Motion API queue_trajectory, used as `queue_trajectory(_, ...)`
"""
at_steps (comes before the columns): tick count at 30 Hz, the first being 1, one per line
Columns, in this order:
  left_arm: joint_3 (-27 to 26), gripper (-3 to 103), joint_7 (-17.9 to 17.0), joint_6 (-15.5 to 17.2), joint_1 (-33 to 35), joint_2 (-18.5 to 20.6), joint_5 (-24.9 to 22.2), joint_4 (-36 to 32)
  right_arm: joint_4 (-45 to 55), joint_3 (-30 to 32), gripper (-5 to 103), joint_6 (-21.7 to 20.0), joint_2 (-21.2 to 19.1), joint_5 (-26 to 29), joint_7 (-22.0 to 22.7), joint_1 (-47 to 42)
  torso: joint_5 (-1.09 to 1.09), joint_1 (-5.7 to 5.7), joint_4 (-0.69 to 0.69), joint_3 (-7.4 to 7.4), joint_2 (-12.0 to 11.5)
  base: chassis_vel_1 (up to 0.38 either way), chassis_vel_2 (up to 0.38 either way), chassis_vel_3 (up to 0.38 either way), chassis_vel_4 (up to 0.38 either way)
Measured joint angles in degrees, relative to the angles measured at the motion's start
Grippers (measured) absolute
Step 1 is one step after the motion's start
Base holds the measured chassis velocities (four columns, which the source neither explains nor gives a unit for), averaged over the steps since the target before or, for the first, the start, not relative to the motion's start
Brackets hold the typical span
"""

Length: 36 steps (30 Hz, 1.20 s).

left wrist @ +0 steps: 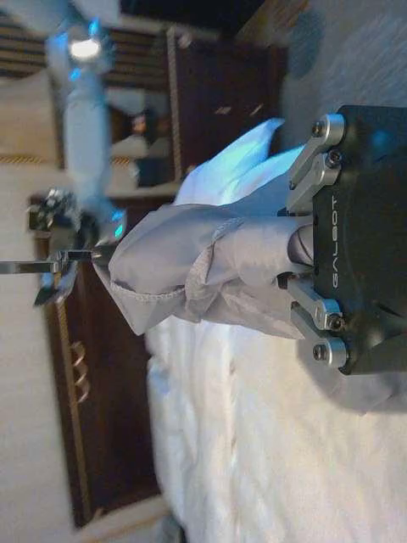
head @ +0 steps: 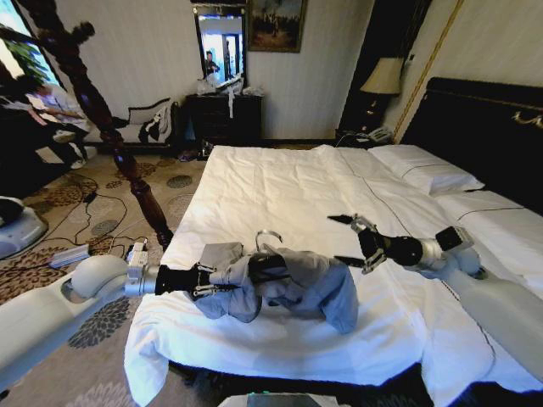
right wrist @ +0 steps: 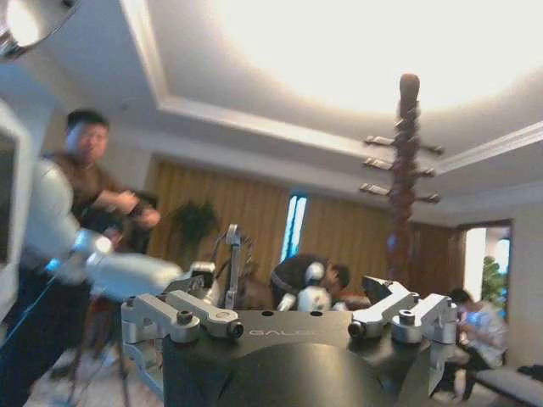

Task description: Pick up the clothes from the bed and hang them on the clothes hanger.

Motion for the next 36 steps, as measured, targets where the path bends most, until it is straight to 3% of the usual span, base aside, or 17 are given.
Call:
queue_trajectory(2, -0.6, 18, -0.8, 0.2, -0.1, -0.7, -1.0, 0.4, 0.4, 0.2, 100, 0.1, 0.2, 1.7, 1.7, 0.0, 0.0, 0.0, 0.0, 0.0, 0.0, 0.0, 0.0, 0.0, 0.0)
queue_trajectory(4, -1.9, 18, -3.2, 1.0, -0.9, -2.2, -4.1, 1.2, 1.3, 0.9, 100, 0.4, 1.0, 4.9, 6.0, 0.1, 0.0, 0.0, 0.0, 0.0, 0.0, 0.0, 0.0, 0.0, 0.0)
queue_trajectory(5, -2.8, 18, -6.2, 1.9, -2.0, -3.7, -6.8, 1.9, 1.8, 1.7, 100, 0.5, 1.9, 6.6, 9.5, 0.3, 0.0, 0.0, 0.0, 0.0, 0.0, 0.0, 0.0, 0.0, 0.0)
queue_trajectory(6, -2.8, 18, -6.2, 1.9, -2.0, -3.7, -6.8, 1.9, 1.8, 1.7, 100, 0.5, 1.9, 6.6, 9.5, 0.3, 0.0, 0.0, 0.0, 0.0, 0.0, 0.0, 0.0, 0.0, 0.0)
queue_trajectory(10, -4.9, 18, -17.0, 5.2, -6.3, -7.4, -13.1, 4.1, 1.0, 3.9, 100, 1.0, 4.9, 7.1, 15.0, 0.9, -0.01, 0.0, 0.0, 0.0, 0.0, 0.0, 0.0, 0.0, 0.0)
queue_trajectory(11, -4.9, 18, -17.0, 5.2, -6.3, -7.4, -13.1, 4.1, 1.0, 3.9, 100, 1.0, 4.9, 7.1, 15.0, 0.9, -0.01, 0.0, 0.0, 0.0, 0.0, 0.0, 0.0, 0.0, 0.0)
queue_trajectory(12, -5.0, 18, -19.8, 6.1, -8.2, -7.8, -13.9, 5.1, 0.6, 4.3, 100, 1.1, 5.4, 6.8, 15.4, 0.8, -0.01, 0.0, 0.0, 0.0, 0.0, 0.0, 0.0, 0.0, 0.0)
queue_trajectory(14, -4.6, 18, -26.6, 8.3, -13.2, -7.2, -15.1, 7.5, 0.4, 5.3, 100, 1.6, 6.2, 5.9, 15.6, -0.4, -0.01, 0.01, -0.02, 0.0, 0.0, 0.0, 0.0, 0.0, 0.0)
queue_trajectory(16, -4.4, 18, -28.5, 9.2, -14.7, -6.7, -16.0, 8.3, 0.4, 5.4, 100, 1.8, 6.5, 5.5, 15.5, -0.7, 0.0, 0.01, -0.02, 0.0, 0.0, 0.0, 0.0, 0.0, 0.0)
queue_trajectory(17, -3.4, 18, -33.5, 12.6, -20.5, -4.9, -20.6, 11.6, 0.7, 5.3, 100, 1.9, 7.4, 4.5, 15.3, -0.7, -0.01, 0.0, 0.0, 0.0, 0.0, 0.0, 0.0, 0.0, 0.0)
queue_trajectory(19, -2.9, 18, -34.4, 13.6, -22.6, -4.4, -22.2, 12.9, 0.8, 5.1, 100, 1.9, 7.7, 4.2, 15.3, -0.6, -0.01, 0.0, 0.0, 0.0, 0.0, 0.0, 0.0, 0.0, 0.0)
queue_trajectory(23, -1.2, 18, -38.2, 19.6, -31.1, -1.1, -28.4, 18.5, 0.8, 3.9, 100, 1.9, 7.9, 3.2, 15.0, 0.2, -0.01, 0.01, 0.0, 0.0, 0.0, 0.0, 0.0, 0.0, 0.0)
queue_trajectory(25, -1.1, 18, -38.5, 20.3, -31.9, -0.6, -28.8, 19.2, 0.8, 3.9, 100, 1.9, 7.9, 3.2, 14.9, 0.2, -0.01, 0.0, 0.0, 0.01, 0.0, 0.0, 0.0, 0.0, 0.0)
queue_trajectory(28, -0.9, 18, -40.1, 24.4, -36.1, 1.2, -31.9, 22.6, 0.9, 3.9, 100, 1.9, 7.8, 3.0, 14.2, 0.1, -0.01, 0.0, 0.02, 0.0, 0.0, 0.0, 0.0, 0.0, 0.0)
queue_trajectory(36, 0.6, 18, -42.3, 31.2, -42.3, 2.4, -35.6, 25.8, 1.9, 4.4, 100, 2.0, 7.6, 2.4, 13.3, -0.5, -0.01, 0.0, 0.01, 0.0, 0.0, 0.0, 0.0, 0.0, 0.0)
